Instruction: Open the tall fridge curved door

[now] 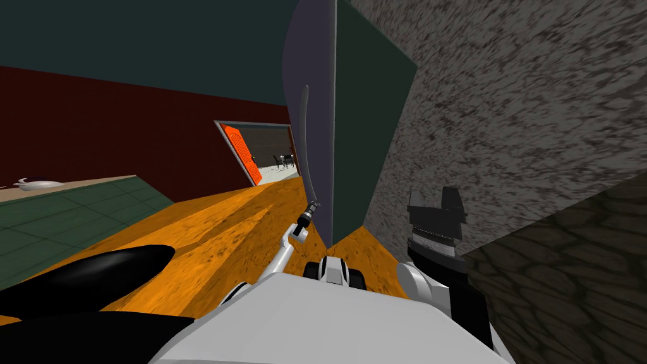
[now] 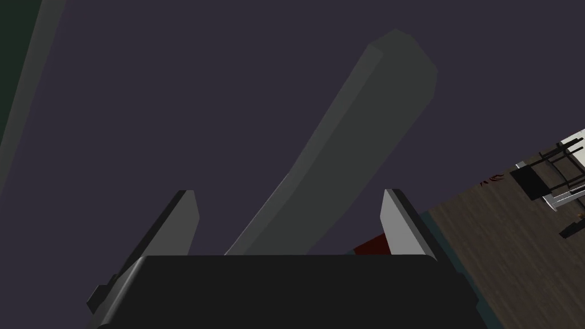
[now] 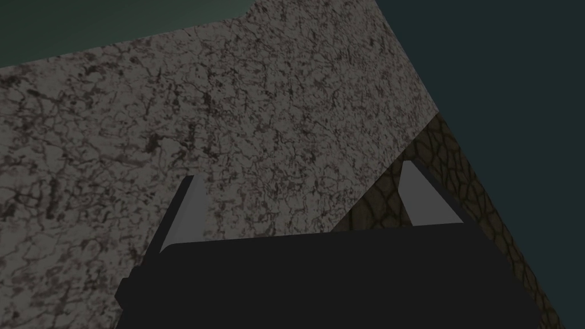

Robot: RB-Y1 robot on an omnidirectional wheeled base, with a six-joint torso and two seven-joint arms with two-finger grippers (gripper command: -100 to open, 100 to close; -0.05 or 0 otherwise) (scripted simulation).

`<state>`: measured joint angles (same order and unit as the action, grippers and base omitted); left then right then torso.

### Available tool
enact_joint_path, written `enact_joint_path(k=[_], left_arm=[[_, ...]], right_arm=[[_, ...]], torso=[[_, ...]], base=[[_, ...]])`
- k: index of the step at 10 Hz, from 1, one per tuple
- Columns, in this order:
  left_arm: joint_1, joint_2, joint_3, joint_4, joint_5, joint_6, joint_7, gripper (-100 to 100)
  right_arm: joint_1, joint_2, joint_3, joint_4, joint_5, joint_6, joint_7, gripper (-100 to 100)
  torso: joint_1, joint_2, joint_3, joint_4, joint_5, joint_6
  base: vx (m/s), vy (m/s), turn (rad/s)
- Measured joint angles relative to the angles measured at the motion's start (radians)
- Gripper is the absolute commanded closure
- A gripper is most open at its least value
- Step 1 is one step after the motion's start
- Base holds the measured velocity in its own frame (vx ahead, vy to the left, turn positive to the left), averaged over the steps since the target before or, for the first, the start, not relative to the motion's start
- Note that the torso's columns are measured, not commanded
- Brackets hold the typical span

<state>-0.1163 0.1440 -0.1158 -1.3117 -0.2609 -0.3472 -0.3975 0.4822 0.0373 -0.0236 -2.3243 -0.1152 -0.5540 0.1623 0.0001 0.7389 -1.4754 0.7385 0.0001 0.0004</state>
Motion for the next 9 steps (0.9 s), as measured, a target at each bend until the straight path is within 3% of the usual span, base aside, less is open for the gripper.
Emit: enact_joint_path(k=[9], left_arm=[[-0.08,0.023,0.0,-0.1,-0.036,0.228,-0.006,-100]], right_arm=[[0.0,0.0,0.0,0.0,0.0,0.0,0.0,0]], torso=[[0.0,-0.001,-0.001,-0.001,0.0,0.0]], base=[[-0.047,-0.008,0.006]])
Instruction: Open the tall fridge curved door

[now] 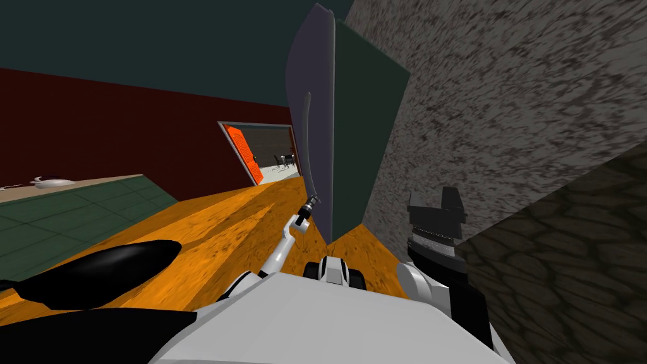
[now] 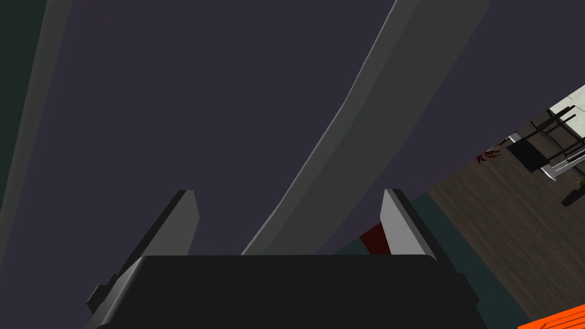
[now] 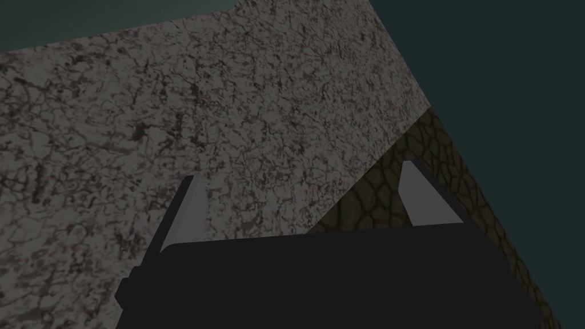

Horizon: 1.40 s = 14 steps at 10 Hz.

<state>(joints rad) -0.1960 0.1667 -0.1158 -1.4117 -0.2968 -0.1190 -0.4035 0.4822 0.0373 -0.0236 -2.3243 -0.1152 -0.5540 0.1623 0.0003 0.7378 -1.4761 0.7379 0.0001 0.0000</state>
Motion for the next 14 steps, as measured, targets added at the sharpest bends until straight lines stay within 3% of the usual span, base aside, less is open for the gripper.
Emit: enact_joint_path(k=[5,8,9,13,14], left_arm=[[-0.037,0.038,0.0,-0.031,-0.009,0.085,0.004,-100],[-0.064,0.047,0.052,0.001,-0.009,0.097,0.004,-100],[-0.066,0.047,0.055,0.005,-0.009,0.097,0.003,100],[-0.043,0.046,0.012,-0.03,-0.009,0.084,0.003,100],[-0.047,0.052,-0.002,-0.029,-0.005,0.087,0.007,100]], right_arm=[[0.0,0.0,0.0,0.0,0.0,0.0,0.0,0],[0.0,0.0,0.0,0.0,0.0,0.0,0.0,0],[0.0,0.0,0.0,0.0,0.0,0.0,0.0,0],[0.0,0.0,0.0,0.0,0.0,0.0,0.0,0],[0.0,0.0,0.0,0.0,0.0,0.0,0.0,0]], torso=[[0.0,-0.001,0.0,0.0,0.0,0.0],[-0.001,-0.005,-0.003,0.0,-0.001,0.003],[-0.001,-0.005,-0.003,-0.001,0.0,0.001],[-0.001,0.001,0.001,-0.001,0.001,0.002],[0.011,0.002,0.001,0.001,0.003,0.001]], base=[[-0.024,-0.004,-0.036],[-0.013,0.001,-0.161],[0.006,0.003,0.225],[0.009,0.052,0.09],[-0.052,0.226,-0.112]])
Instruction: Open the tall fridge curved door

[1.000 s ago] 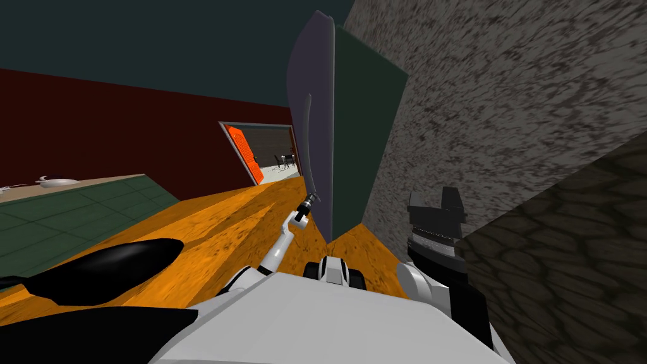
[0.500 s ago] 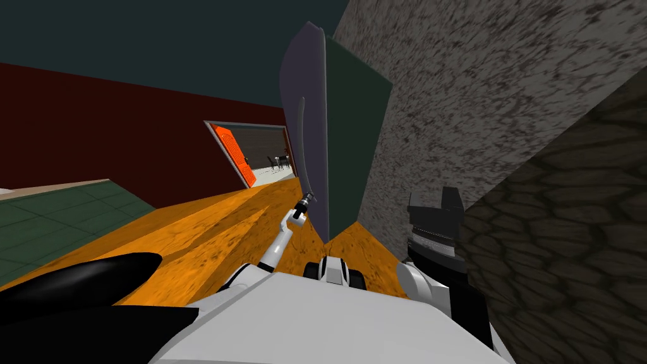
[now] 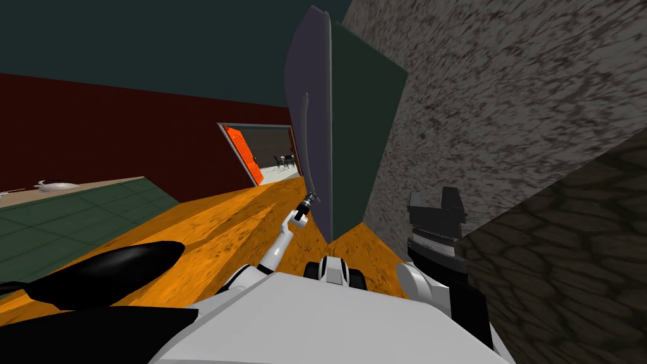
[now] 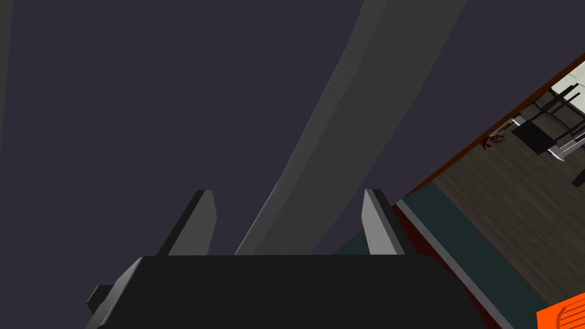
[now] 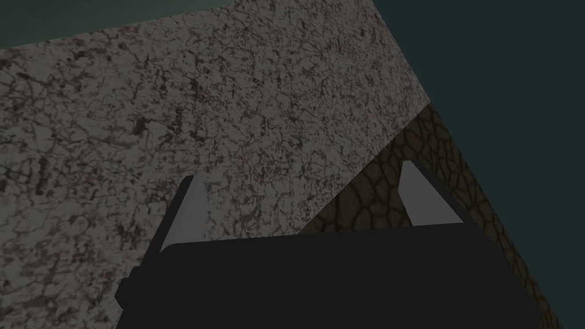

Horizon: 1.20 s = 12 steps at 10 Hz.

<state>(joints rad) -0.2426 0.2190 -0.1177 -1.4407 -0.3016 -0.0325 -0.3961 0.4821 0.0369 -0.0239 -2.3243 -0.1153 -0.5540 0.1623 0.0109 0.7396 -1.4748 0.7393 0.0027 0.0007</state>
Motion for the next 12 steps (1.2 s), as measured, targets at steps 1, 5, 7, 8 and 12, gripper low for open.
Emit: enact_joint_path(k=[1,5,7,8,12], left_arm=[[0.0,0.002,-0.01,-0.002,0.001,0.0,0.003,100],[0.0,0.023,-0.073,-0.005,0.012,-0.004,0.022,100],[-0.004,0.034,-0.105,-0.013,0.02,-0.002,0.035,100],[-0.005,0.041,-0.114,-0.011,0.023,-0.006,0.039,100],[-0.019,0.067,-0.173,-0.021,0.039,-0.007,0.065,100]], right_arm=[[0.0,0.0,0.0,0.0,0.0,0.0,0.0,0],[0.0,0.0,0.0,0.0,0.0,0.0,0.0,0],[0.0,0.0,0.0,0.0,0.0,0.0,0.0,0],[0.0,0.0,0.0,0.0,0.0,0.0,0.0,0],[0.0,0.0,0.0,0.0,0.0,0.0,0.0,0]], torso=[[0.0,-0.001,0.0,0.001,0.001,-0.002],[-0.002,-0.012,-0.007,0.003,-0.001,-0.001],[-0.001,-0.013,-0.008,0.005,-0.002,-0.004],[-0.007,-0.015,-0.01,0.005,-0.002,-0.005],[-0.001,-0.012,-0.008,0.005,-0.001,-0.004]], base=[[-0.039,0.328,-0.093],[-0.068,0.318,-0.116],[-0.068,0.319,-0.087],[-0.105,0.27,-0.09],[-0.072,0.338,-0.113]])
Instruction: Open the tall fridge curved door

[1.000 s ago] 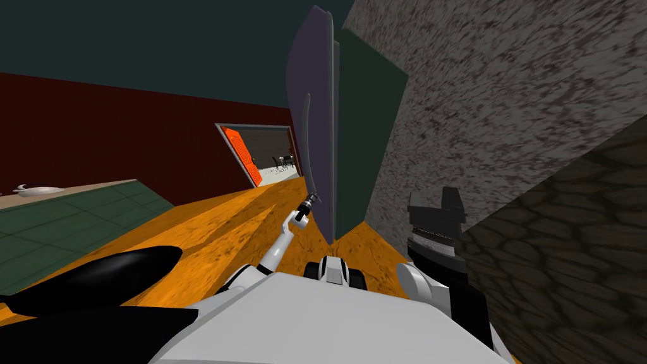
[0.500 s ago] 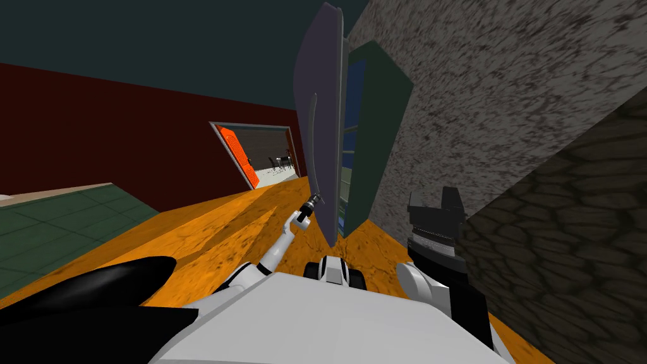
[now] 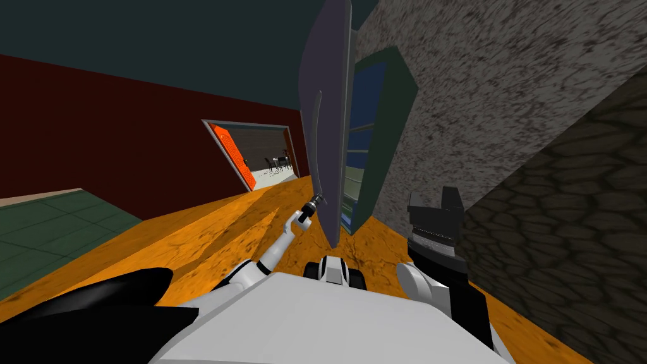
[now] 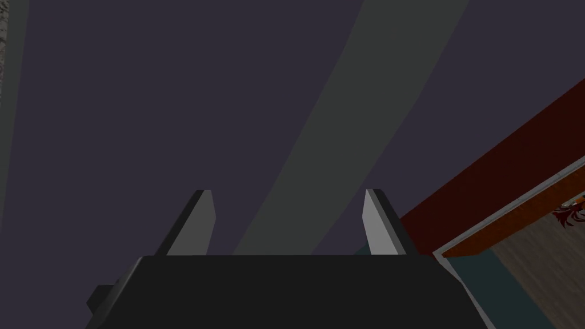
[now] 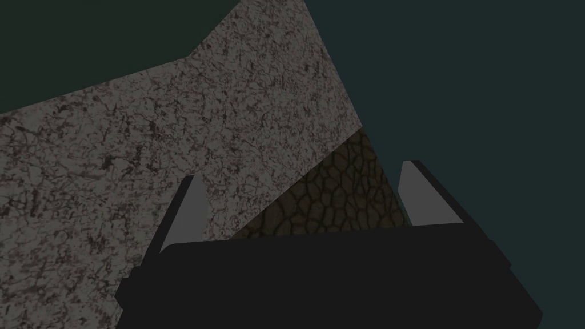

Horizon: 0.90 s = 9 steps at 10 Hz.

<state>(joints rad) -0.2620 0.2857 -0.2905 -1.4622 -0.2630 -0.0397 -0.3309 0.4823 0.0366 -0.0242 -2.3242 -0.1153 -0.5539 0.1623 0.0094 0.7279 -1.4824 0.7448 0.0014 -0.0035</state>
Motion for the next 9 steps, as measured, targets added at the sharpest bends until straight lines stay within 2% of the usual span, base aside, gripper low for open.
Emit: enact_joint_path(k=[2,3,4,5,7,9], left_arm=[[-0.003,0.017,-0.014,-0.017,0.006,0.002,0.01,100],[-0.014,0.021,-0.032,-0.008,0.01,0.001,0.018,100],[-0.019,0.021,-0.04,-0.008,0.011,-0.001,0.021,100],[-0.018,0.023,-0.041,-0.008,0.01,-0.001,0.02,100],[-0.014,0.042,-0.073,-0.023,0.019,-0.008,0.031,100],[-0.014,0.056,-0.099,-0.033,0.025,-0.017,0.039,100]], right_arm=[[0.0,0.0,0.0,0.0,0.0,0.0,0.0,0],[0.0,0.0,0.0,0.0,0.0,0.0,0.0,0],[0.0,0.0,0.0,0.0,0.0,0.0,0.0,0],[0.0,0.0,0.0,0.0,0.0,0.0,0.0,0],[0.0,0.0,0.0,0.0,0.0,0.0,0.0,0],[0.0,0.0,0.0,0.0,0.0,0.0,0.0,0]], torso=[[-0.007,0.008,0.005,-0.002,-0.001,0.003],[-0.007,0.006,0.004,-0.002,-0.001,0.005],[-0.007,0.008,0.005,-0.003,0.0,0.003],[-0.018,0.008,0.005,-0.005,-0.003,0.004],[-0.001,0.008,0.005,-0.005,0.001,0.003],[-0.005,0.007,0.004,-0.004,0.0,0.002]], base=[[-0.079,0.336,-0.133],[-0.084,0.349,-0.088],[-0.054,0.156,-0.012],[-0.003,0.224,-0.087],[-0.009,0.357,-0.117],[0.003,0.3,-0.063]])
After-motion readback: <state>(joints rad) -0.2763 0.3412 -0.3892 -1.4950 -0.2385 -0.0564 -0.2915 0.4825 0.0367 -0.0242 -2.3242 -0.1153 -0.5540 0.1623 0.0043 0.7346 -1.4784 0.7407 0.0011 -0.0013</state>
